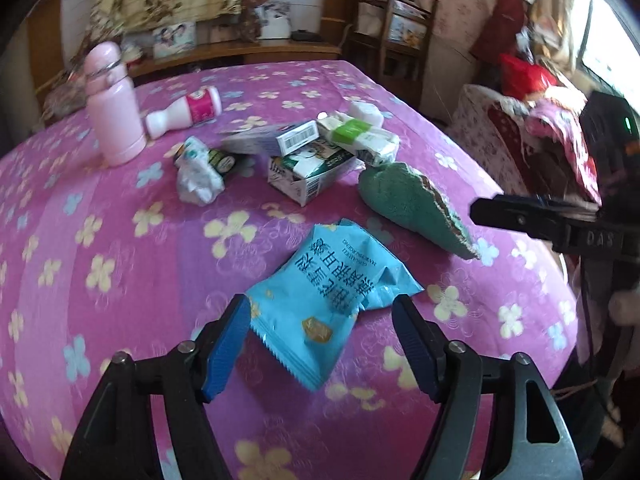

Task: Collect trash
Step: 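Grasp the green towel with right tool while left tool grasps blue snack packet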

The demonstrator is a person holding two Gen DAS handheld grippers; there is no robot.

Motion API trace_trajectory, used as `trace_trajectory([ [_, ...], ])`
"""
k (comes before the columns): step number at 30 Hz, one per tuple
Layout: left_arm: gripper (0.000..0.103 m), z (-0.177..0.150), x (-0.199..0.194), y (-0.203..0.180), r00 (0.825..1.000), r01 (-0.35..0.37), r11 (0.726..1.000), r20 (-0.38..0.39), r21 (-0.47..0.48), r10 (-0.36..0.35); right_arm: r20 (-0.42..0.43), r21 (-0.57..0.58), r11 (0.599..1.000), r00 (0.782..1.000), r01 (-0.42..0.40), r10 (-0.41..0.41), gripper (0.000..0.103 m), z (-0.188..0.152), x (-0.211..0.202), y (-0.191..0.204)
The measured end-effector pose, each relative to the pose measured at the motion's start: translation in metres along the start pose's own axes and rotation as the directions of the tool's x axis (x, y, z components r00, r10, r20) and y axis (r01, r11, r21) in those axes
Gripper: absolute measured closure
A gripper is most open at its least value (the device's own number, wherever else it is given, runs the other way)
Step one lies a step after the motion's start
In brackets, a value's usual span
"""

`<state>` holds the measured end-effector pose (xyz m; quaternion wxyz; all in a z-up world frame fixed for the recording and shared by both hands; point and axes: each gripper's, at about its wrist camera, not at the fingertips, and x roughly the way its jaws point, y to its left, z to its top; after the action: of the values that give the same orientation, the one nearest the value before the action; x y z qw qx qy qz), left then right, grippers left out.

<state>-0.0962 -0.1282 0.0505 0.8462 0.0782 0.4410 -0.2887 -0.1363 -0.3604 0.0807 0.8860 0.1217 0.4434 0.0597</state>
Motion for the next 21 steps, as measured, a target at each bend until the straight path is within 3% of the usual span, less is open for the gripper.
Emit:
trace_trajectory([
  [6,0.028,0.011,0.016,-0.004,1.000,0.000,0.996,-0.021,0.092,0.002,-0.027,0.001,1.000,1.000,-0.006,0.006,0.019,0.012,0.022,0.000],
  [21,0.028,0.015,0.035,-0.009,0.999,0.002,0.993,-0.038,0.118,0.002,-0.070,-0.027,1.000,0.998,0.000,-0.002,0.019,0.020,0.049,0.003],
])
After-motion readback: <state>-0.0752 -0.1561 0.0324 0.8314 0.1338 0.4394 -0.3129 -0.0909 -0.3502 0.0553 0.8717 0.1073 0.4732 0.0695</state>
